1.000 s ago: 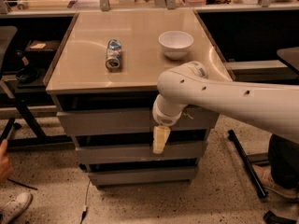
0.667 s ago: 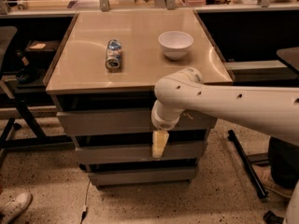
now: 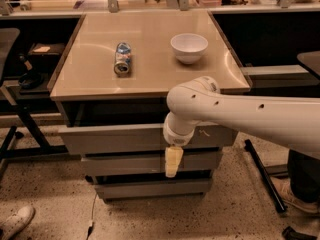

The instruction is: Open top drawer

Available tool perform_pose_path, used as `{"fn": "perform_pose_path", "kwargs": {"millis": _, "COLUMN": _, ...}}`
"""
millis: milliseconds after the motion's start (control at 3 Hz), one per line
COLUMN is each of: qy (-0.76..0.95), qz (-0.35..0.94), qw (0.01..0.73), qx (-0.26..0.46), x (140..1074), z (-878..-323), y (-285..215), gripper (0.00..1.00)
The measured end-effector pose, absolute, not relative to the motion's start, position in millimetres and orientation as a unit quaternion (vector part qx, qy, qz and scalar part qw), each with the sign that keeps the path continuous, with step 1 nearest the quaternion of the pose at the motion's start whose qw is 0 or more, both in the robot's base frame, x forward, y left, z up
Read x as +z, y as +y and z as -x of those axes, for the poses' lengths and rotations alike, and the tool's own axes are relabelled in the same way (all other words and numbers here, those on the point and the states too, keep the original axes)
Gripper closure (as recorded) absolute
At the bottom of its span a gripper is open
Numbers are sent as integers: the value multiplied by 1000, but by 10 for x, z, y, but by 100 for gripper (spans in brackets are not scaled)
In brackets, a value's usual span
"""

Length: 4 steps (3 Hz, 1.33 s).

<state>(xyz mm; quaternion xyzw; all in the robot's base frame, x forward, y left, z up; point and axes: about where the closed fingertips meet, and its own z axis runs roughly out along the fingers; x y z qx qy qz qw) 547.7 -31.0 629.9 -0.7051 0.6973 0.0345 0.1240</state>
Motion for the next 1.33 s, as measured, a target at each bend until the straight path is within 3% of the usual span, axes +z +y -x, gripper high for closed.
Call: {"fn": "perform_pose_path", "kwargs": {"millis": 1333, "qy": 681, "qz": 719, "qw": 95, "qx": 99, "x": 6441, "z": -4730, "y": -602, "gripper": 0}}
